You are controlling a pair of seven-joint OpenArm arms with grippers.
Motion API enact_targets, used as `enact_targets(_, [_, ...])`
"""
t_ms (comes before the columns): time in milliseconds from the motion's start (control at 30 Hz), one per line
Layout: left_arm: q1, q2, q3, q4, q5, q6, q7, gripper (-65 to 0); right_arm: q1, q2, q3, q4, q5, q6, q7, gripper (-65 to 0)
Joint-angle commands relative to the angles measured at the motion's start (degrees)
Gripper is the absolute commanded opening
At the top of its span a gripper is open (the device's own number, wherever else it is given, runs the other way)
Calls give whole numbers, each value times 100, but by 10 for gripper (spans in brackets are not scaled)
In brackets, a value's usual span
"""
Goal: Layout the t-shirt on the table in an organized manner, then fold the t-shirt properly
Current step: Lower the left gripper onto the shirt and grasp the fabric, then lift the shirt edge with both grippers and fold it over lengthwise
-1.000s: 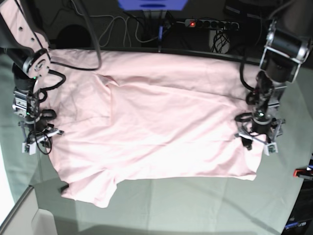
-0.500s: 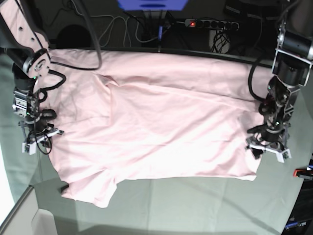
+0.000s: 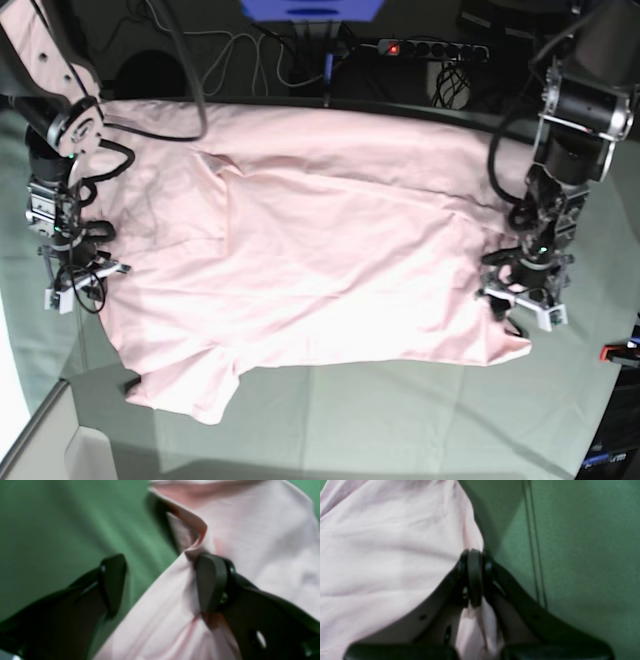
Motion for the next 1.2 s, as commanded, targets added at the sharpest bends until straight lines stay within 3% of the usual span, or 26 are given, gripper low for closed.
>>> enact_targets(0, [-110,2,-5,21,-23,-104,193,-221,14,37,-2,-2,-135,-2,-354,-650])
enact_targets(233, [-83,20,-5,65,-23,-131,193,-225,14,45,-2,-2,-135,-2,-354,-650])
enact_targets(300, [-83,20,-5,56,-23,-131,193,-253,5,45,-2,-2,-135,-2,-354,-650])
enact_targets(600, [-75,-15,-5,65,-58,-104,202,-650,5,45,-2,-2,-135,-2,-354,-650])
enact_targets(800, [13,-24,-22,171,-75,-104,211,-650,5,37,-2,-2,-135,-2,-354,-650])
enact_targets(1100, [1112,-385,-189,2483,-75,-95,229,-650,-21,-43,42,200,-126,33,-293,-650])
enact_targets(1167, [1341,-385,-523,2703,-75,-95,237,-650,-215,-157,50,490,-117,306,-293,-650])
